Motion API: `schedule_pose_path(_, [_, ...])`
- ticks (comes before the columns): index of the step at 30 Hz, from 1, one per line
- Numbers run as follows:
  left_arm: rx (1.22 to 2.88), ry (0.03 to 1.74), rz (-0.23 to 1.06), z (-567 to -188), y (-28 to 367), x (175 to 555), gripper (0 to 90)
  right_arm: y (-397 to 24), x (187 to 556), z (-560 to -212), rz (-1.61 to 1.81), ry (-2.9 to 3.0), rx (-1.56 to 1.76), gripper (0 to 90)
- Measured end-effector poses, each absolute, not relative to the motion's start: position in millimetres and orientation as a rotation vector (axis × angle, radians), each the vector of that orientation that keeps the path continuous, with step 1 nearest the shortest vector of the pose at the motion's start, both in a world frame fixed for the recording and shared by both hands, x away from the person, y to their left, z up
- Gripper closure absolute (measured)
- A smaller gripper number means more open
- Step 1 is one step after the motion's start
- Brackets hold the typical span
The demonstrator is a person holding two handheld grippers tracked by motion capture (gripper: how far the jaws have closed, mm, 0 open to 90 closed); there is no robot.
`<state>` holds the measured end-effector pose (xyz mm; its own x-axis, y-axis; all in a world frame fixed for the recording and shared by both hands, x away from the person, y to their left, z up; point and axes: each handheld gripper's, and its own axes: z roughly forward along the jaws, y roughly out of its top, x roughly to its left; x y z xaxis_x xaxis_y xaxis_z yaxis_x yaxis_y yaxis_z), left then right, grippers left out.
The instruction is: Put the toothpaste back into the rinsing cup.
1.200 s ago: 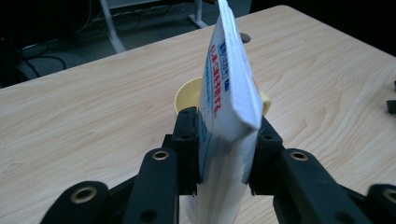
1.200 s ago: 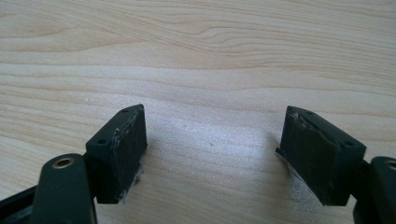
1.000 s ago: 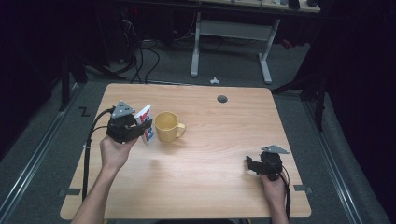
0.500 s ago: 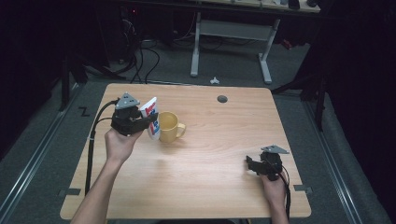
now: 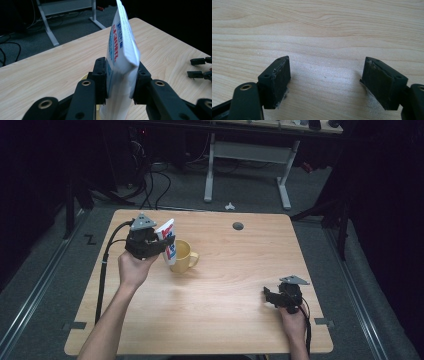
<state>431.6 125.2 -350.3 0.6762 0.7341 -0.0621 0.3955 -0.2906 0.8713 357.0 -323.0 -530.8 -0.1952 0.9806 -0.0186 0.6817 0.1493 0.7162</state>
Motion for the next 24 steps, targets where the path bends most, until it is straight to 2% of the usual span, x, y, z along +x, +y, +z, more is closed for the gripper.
schedule_pose_path(24, [1.896, 0.919, 0.447, -354.9, 109.9, 457.9, 69.7, -323.1, 356.9, -530.8, 0.802, 1.943, 1.58, 22.9])
